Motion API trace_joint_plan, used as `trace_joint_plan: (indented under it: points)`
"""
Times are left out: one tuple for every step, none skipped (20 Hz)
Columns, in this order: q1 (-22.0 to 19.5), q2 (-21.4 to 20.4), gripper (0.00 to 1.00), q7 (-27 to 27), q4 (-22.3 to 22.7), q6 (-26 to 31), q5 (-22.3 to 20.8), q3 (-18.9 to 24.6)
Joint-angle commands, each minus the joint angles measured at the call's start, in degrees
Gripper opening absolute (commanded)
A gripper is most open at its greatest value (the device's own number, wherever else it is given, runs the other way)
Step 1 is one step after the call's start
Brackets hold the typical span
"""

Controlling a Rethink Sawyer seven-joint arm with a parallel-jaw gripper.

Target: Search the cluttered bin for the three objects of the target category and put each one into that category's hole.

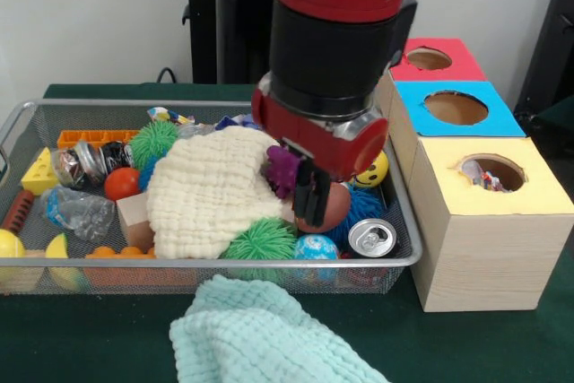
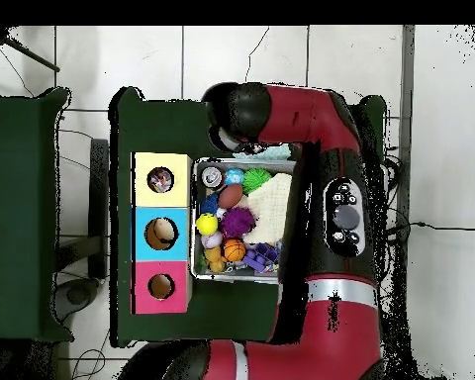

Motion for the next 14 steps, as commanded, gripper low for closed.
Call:
trace_joint_plan:
  points:
    - [-4.5,1.2,0.00,-22.0,3.4,0.4,-3.5,6.6]
    - [-4.6,0.6,0.00,-21.8,4.0,0.6,-3.6,6.5]
    - [-4.7,-0.3,0.00,-21.6,5.6,0.7,-3.4,6.4]
    - [-4.8,-1.2,0.00,-21.5,7.2,0.8,-3.2,6.3]
    - [-4.6,-2.1,0.00,-20.7,8.5,0.4,-3.1,6.0]
    - [-4.4,-2.8,0.00,-20.0,9.4,0.5,-3.0,5.7]
    - [-4.2,-3.6,0.00,-19.3,10.6,0.1,-2.9,5.4]
    - [-4.0,-3.9,0.00,-18.7,11.3,0.3,-2.8,5.2]
    - [-3.8,-4.3,0.00,-18.3,12.0,0.2,-2.8,5.1]
    - [-3.5,-4.6,0.00,-17.8,12.3,0.6,-2.8,5.0]
    - [-3.3,-4.8,0.00,-17.2,12.6,1.1,-2.9,4.9]
    - [-3.1,-5.0,0.00,-16.5,13.1,1.0,-2.7,4.9]
    - [-3.0,-4.9,0.00,-16.1,13.4,0.9,-2.8,4.8]
    - [-2.8,-4.9,0.00,-15.7,13.7,0.7,-2.8,4.8]
